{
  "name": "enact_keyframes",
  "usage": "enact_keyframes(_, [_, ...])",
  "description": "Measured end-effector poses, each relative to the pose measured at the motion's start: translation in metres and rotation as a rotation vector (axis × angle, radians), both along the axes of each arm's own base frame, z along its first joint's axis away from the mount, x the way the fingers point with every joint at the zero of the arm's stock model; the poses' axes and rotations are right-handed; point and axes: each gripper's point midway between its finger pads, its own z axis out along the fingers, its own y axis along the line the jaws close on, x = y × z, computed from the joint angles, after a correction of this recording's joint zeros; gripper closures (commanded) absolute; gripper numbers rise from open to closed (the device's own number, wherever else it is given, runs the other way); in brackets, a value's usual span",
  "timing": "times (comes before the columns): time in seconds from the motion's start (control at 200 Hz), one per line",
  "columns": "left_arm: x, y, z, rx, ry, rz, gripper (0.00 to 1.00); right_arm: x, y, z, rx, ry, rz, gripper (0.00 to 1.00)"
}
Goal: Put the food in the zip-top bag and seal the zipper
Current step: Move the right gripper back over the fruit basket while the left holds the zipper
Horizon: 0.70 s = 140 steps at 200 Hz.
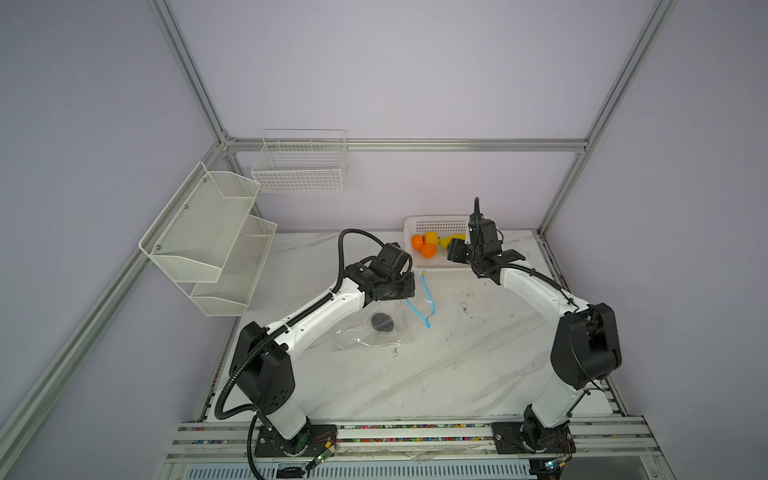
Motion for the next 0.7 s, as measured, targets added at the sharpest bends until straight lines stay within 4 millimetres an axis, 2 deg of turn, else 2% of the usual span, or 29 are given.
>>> enact_keyframes(0.12, [0.000, 0.000, 0.000, 0.000, 0.001, -0.001, 1.00, 0.026, -0.018, -0.032, -0.071, 0.043, -0.035, 0.36])
enact_keyframes(0.22, [0.000, -0.001, 0.000, -0.002, 0.002, -0.004, 1.00, 0.041, -0.028, -0.049, -0.103, 0.064, -0.050, 0.37])
enact_keyframes(0.345, [-0.001, -0.001, 0.000, -0.004, 0.004, -0.010, 1.00, 0.057, -0.036, -0.055, -0.121, 0.064, -0.063, 0.38])
enact_keyframes(0.515, [-0.001, -0.002, 0.000, 0.000, 0.001, -0.018, 1.00, 0.079, -0.038, -0.060, -0.127, 0.052, -0.066, 0.39])
enact_keyframes(0.7, [-0.001, -0.002, -0.002, 0.004, 0.004, -0.024, 1.00, 0.094, -0.036, -0.080, -0.134, 0.072, -0.063, 0.39])
